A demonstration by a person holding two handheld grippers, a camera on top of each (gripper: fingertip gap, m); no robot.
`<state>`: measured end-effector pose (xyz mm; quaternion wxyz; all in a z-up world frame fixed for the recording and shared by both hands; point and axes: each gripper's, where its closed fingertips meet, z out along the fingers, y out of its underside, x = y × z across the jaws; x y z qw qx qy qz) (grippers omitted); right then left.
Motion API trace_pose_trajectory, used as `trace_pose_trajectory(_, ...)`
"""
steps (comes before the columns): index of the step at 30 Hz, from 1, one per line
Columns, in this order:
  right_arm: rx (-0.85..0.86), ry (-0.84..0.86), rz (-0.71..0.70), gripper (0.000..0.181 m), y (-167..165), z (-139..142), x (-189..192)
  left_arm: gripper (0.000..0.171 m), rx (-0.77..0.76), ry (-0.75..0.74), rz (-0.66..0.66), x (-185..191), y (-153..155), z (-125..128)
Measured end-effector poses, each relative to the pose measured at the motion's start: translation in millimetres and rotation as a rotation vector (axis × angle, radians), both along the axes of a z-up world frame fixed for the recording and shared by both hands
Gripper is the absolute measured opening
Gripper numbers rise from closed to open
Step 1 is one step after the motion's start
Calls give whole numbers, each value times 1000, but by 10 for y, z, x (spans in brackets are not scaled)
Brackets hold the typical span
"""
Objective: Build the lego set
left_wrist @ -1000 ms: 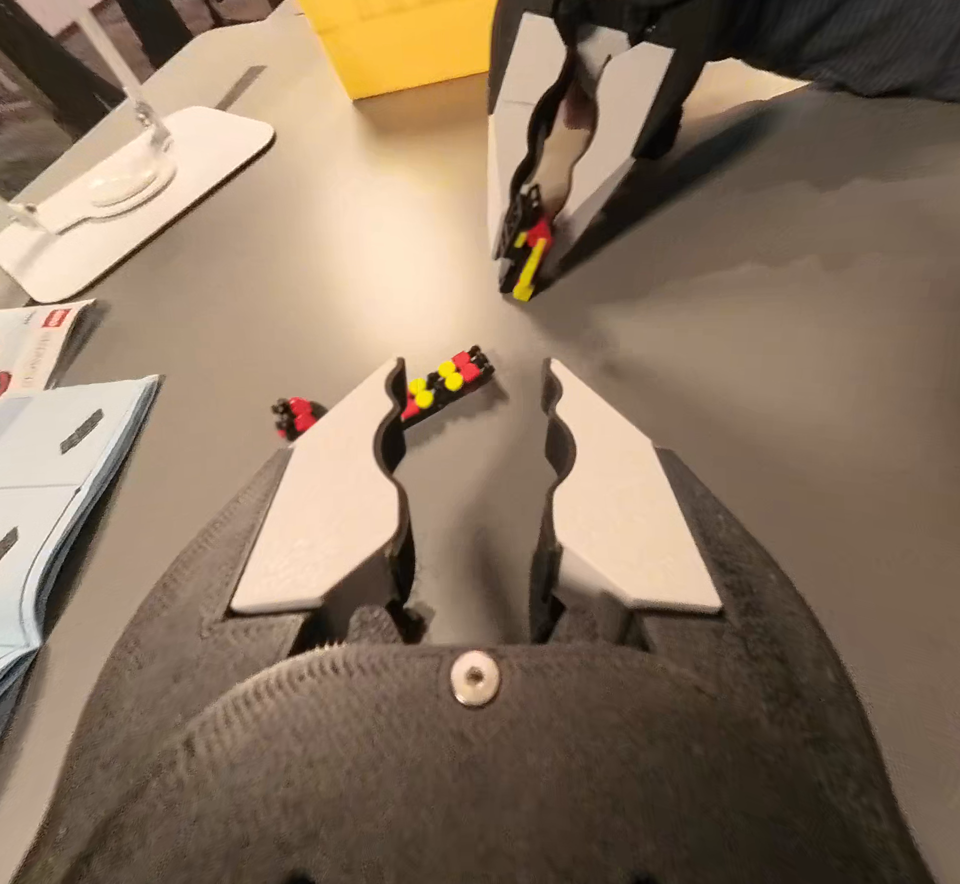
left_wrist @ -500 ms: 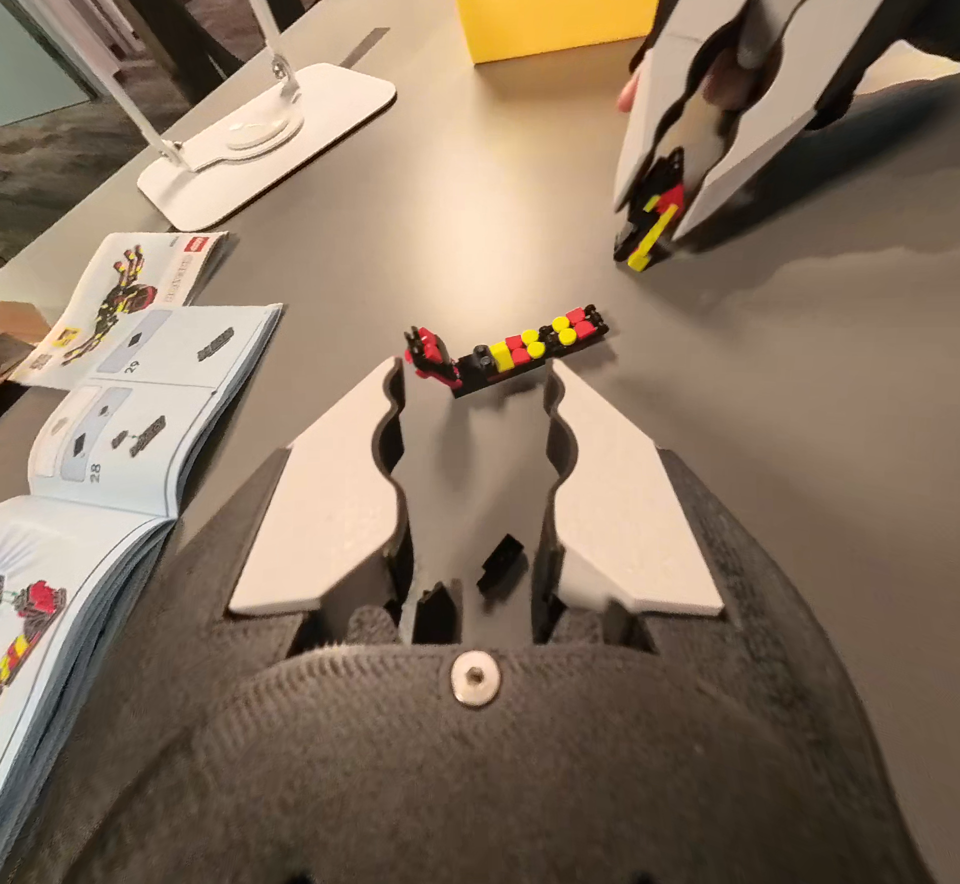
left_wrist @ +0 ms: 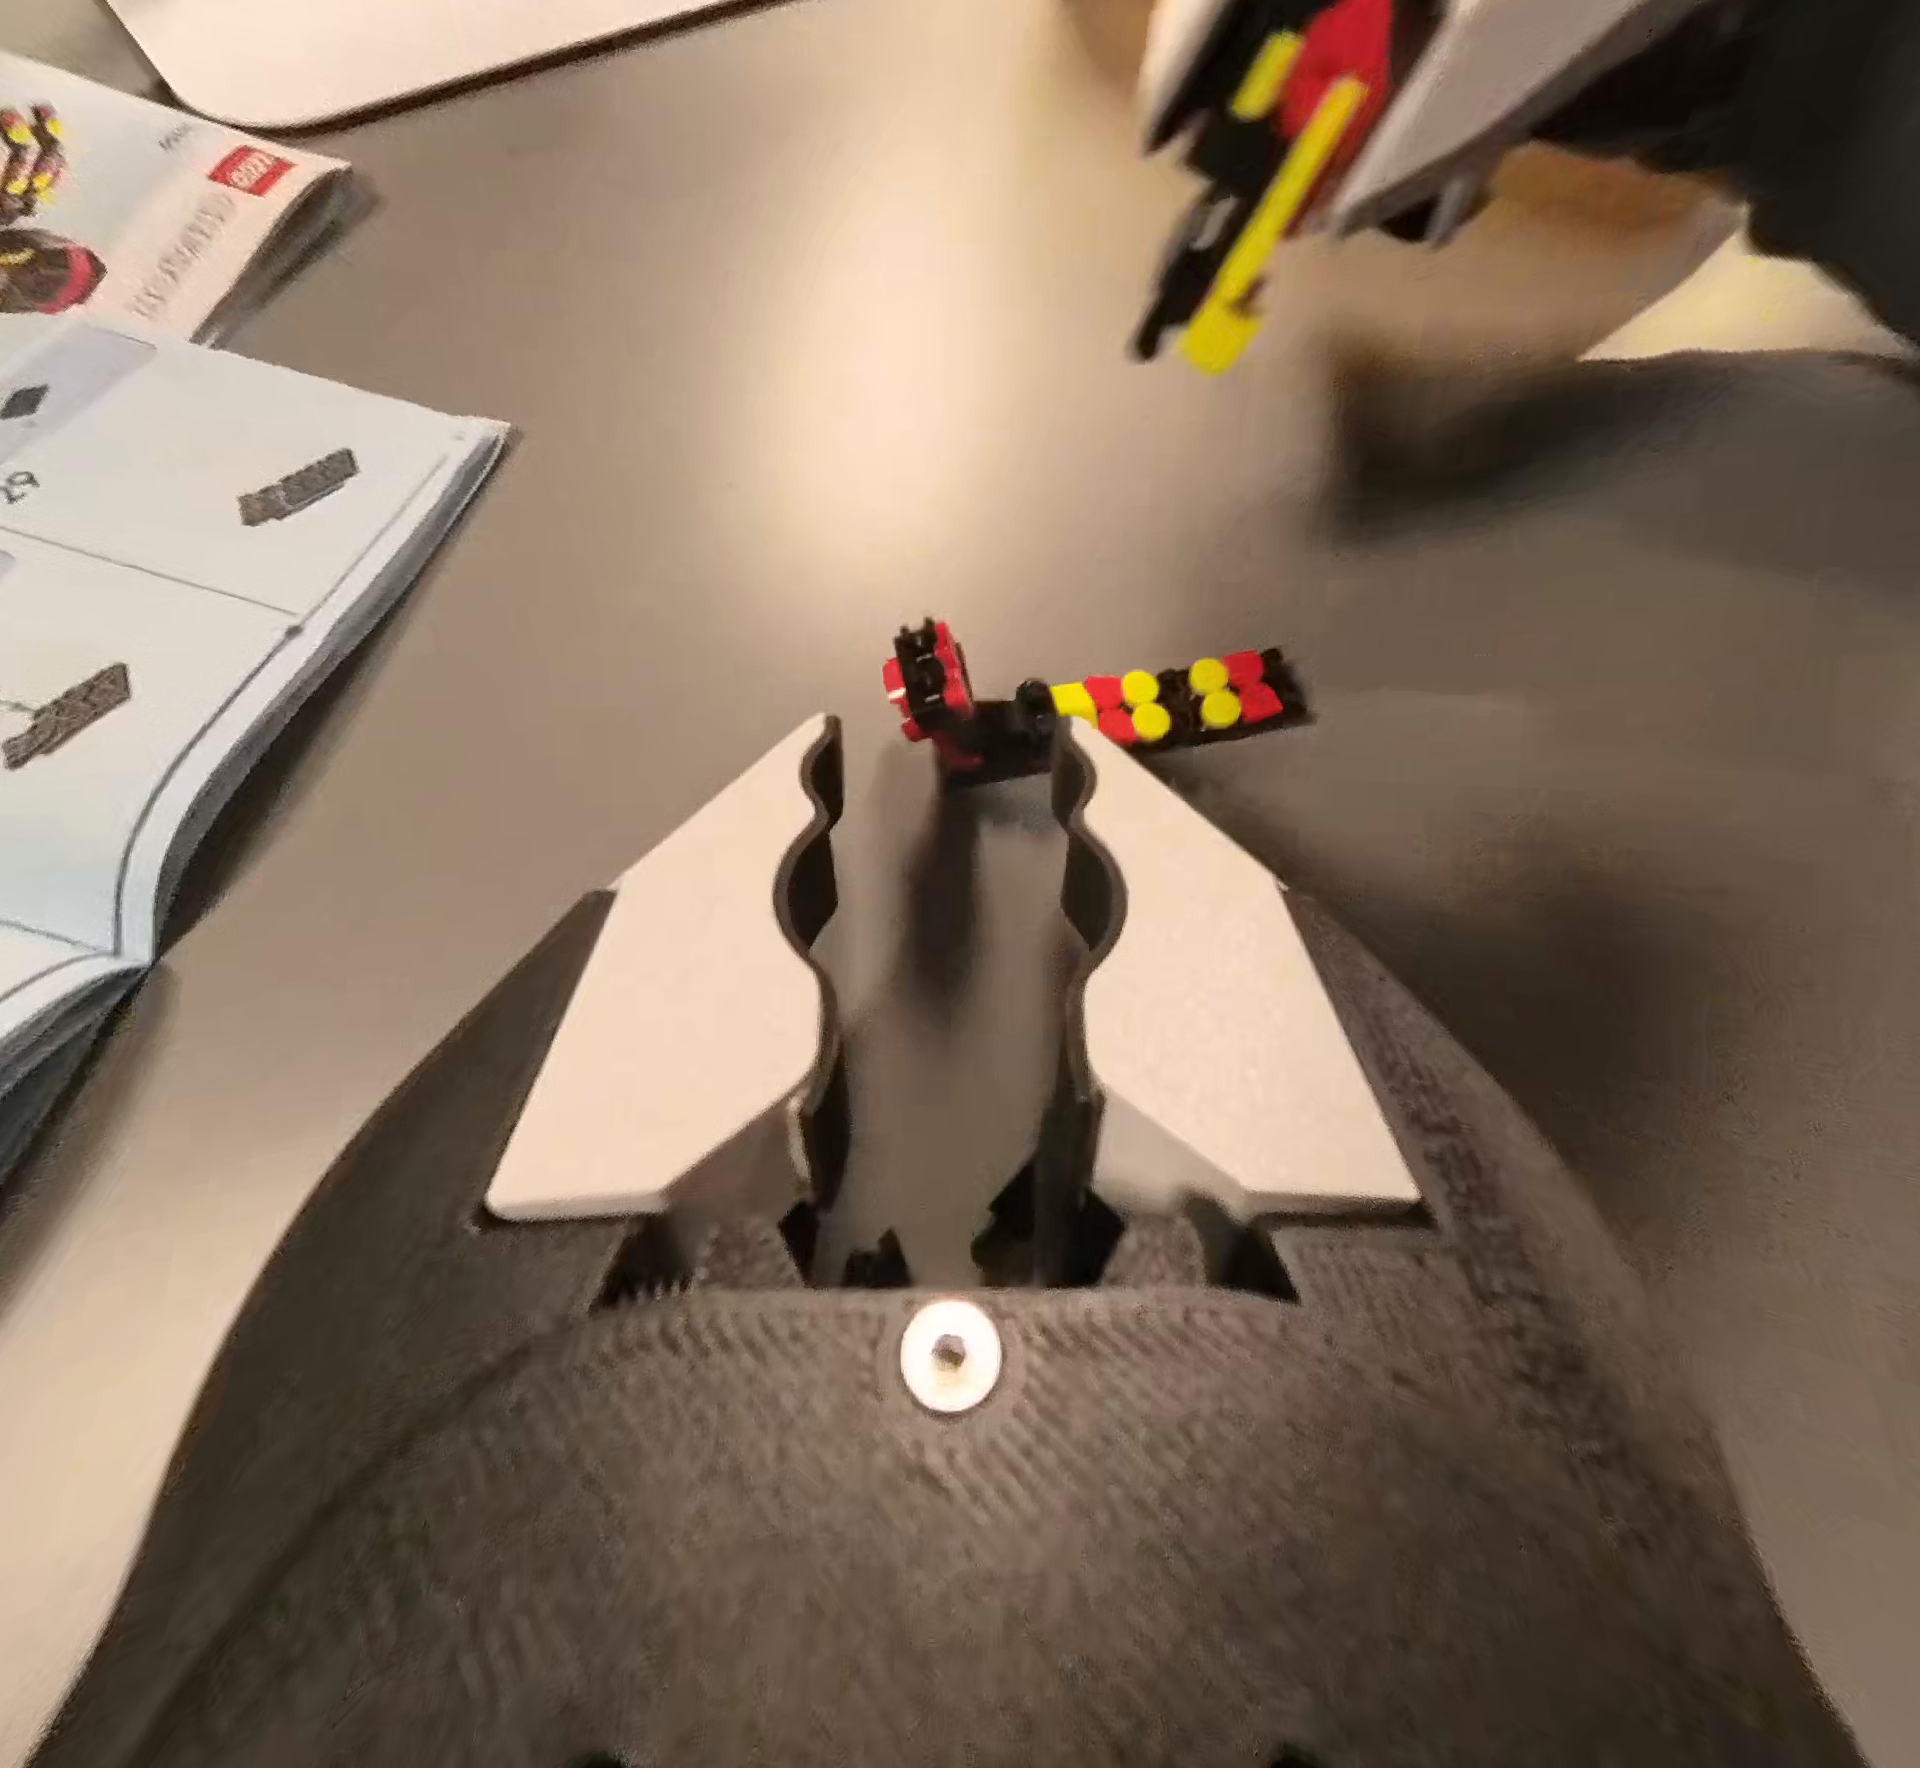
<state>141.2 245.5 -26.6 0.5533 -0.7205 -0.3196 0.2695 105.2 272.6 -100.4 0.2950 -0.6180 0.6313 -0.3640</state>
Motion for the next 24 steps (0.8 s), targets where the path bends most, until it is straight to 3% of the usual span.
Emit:
trace_pose_trajectory(5,-25,8,38,23,308,-120,-67,32,-23,37,-34,75,-28,-55)
trace_pose_trajectory(10,-105,38,56,23,241,-167,34,28,-38,47,-92,102,-17,-57)
trace_pose_trajectory(11,-131,76,63,23,225,-145,47,16,-41,51,-119,104,-18,-52)
trace_pose_trajectory(18,-358,326,64,23,232,-130,133,14,-84,153,-426,106,-209,-69)
trace_pose_trajectory(24,-355,357,86,23,192,-145,96,15,-69,198,-519,232,-287,-85)
